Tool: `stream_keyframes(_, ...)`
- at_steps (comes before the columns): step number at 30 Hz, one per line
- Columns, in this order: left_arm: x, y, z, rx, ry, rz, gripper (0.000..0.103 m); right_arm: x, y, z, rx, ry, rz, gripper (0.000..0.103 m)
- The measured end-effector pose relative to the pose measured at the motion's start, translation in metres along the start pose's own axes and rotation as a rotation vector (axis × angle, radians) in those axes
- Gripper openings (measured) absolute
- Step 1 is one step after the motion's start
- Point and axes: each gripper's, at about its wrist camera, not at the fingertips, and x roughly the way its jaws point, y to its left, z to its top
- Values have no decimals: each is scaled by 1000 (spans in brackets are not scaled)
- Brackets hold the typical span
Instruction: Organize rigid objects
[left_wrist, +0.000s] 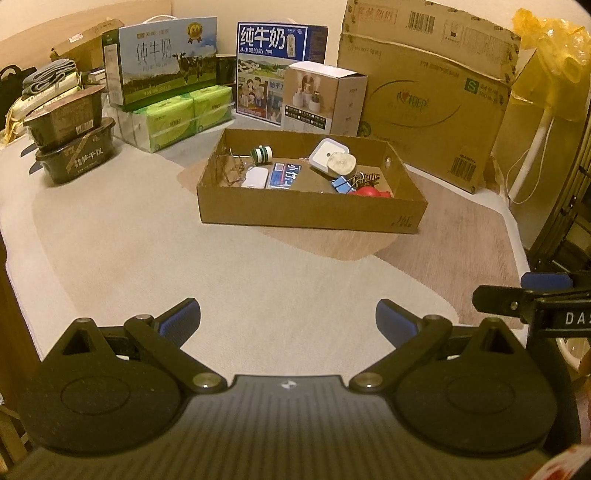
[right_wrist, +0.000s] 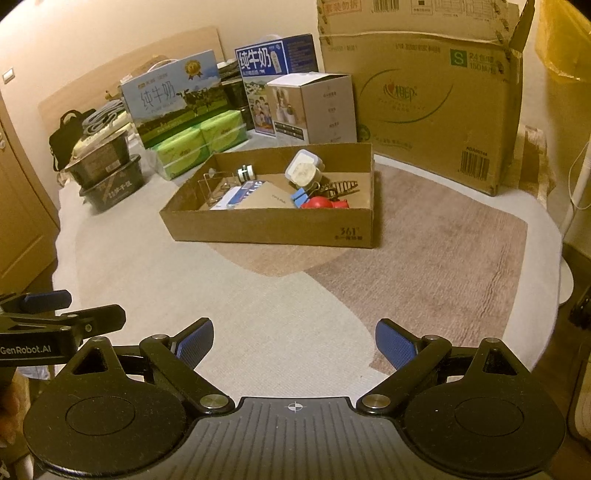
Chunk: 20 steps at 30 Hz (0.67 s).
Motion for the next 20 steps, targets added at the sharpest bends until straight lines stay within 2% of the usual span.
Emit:
stream_keyframes(14,11,2,-1,-1,21,2,101,9,-2,-1,3,13,-6,94)
stream_keyframes(20,14,1,-1,1,10,-10,96,12,-4,-3,6,20,-6,94)
